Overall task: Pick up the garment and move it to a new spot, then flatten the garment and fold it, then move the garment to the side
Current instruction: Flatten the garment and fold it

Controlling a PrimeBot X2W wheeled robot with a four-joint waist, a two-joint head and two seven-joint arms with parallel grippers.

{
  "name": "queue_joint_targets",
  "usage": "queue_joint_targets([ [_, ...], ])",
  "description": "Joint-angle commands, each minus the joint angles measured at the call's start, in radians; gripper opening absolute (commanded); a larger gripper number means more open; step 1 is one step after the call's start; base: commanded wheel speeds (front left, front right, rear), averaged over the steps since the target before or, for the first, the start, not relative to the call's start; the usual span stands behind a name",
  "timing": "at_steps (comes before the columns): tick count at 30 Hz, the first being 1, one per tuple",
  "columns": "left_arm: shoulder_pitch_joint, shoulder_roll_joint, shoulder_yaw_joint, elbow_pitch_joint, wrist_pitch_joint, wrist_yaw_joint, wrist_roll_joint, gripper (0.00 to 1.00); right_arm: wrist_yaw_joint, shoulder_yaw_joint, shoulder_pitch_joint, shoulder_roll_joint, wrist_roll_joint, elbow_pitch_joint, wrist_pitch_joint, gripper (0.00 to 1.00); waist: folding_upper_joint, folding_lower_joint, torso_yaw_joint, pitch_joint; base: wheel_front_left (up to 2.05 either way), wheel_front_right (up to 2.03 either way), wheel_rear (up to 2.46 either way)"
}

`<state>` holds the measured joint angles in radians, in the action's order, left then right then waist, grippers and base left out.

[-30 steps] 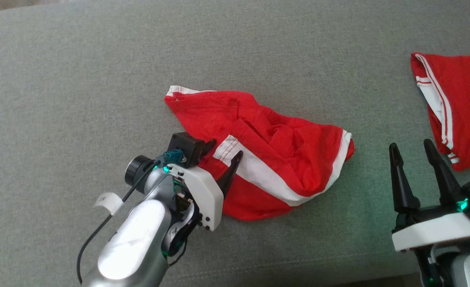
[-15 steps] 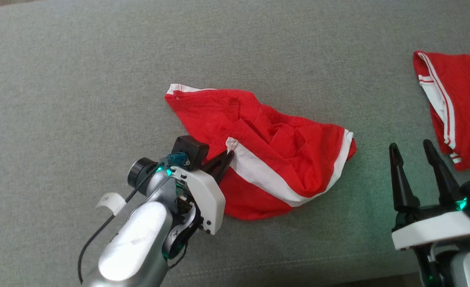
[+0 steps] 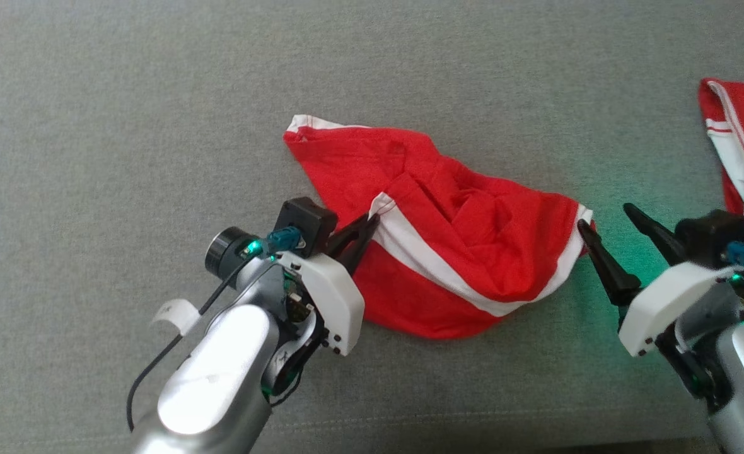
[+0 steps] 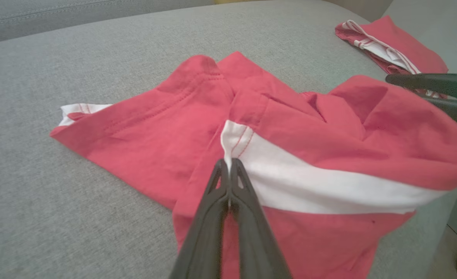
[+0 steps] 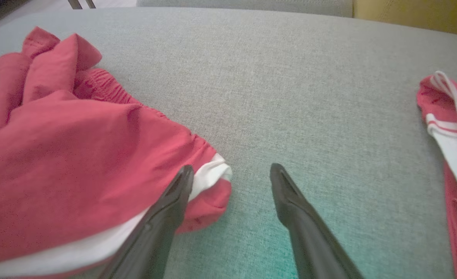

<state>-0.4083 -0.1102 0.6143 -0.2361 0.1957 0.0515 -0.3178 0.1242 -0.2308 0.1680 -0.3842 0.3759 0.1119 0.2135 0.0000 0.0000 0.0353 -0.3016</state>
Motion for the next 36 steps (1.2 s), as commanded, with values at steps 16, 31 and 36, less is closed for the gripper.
queue_joint_targets([
  [16,-0.023,-0.021,-0.051,0.066,-0.134,-0.054,0.020,0.00,0.007,-0.112,0.099,-0.117,0.139,0.005,0.012,0.00,0.0000,0.0000,-0.020,0.012,0.00,0.00,0.00],
  [31,-0.054,-0.109,-0.174,0.407,-0.292,-0.152,0.088,0.00,0.007,0.216,0.080,0.007,0.099,-0.336,-0.002,0.00,0.0000,0.0000,0.003,0.185,0.00,0.00,0.00],
  [36,-0.153,-0.130,-0.208,0.524,-0.266,-0.158,0.113,0.00,0.007,0.300,0.137,0.037,0.061,-0.482,0.070,0.00,0.0000,0.0000,0.005,0.240,0.00,0.00,0.00],
])
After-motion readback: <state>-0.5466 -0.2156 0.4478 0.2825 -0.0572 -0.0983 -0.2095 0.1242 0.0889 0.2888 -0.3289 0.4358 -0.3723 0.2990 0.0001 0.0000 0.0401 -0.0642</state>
